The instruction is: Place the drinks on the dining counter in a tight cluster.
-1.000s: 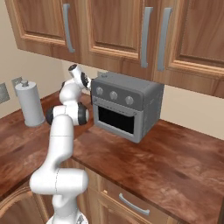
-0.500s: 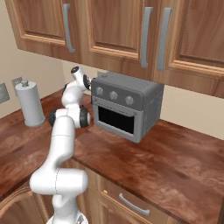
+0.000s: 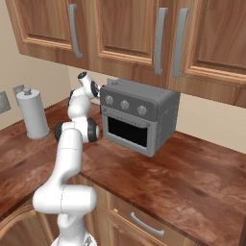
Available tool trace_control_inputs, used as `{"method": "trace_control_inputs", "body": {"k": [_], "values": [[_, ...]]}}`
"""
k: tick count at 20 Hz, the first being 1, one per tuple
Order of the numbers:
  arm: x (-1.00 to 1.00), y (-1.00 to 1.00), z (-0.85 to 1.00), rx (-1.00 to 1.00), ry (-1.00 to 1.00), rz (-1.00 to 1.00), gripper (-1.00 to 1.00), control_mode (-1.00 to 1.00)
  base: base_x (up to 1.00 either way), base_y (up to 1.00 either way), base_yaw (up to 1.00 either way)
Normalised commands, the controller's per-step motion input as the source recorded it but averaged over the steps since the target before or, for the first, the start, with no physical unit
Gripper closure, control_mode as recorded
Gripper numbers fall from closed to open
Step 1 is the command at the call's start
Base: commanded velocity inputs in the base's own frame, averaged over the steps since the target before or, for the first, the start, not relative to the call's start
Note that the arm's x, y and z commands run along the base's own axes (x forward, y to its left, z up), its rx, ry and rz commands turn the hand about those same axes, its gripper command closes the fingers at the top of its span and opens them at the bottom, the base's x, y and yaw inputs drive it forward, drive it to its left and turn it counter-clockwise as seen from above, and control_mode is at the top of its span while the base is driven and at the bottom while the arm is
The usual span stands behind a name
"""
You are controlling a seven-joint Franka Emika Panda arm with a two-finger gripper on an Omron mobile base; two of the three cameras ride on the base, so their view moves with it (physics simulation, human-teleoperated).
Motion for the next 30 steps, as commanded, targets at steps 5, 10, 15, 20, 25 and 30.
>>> {"method": "trace_control_inputs", "body": {"k": [5,10,15,20,25,30], "values": [[0.00,0.00,0.20,0.00,0.00,0.00,-1.00,-1.00,0.00,0.00,0.00],[0.00,0.00,0.16,0.00,-0.05,0.00,-1.00,-1.00,0.00,0.00,0.00],[0.00,0.00,0.02,-0.01,-0.14,0.00,-1.00,-1.00,0.00,0.00,0.00],[0.00,0.00,0.04,-0.05,-0.23,0.00,-1.00,-1.00,0.00,0.00,0.00],[0.00,0.00,0.20,-0.06,-0.01,0.00,-1.00,-1.00,0.00,0.00,0.00],[0.00,0.00,-0.02,-0.02,0.02,0.00,-1.00,-1.00,0.00,0.00,0.00]]}}
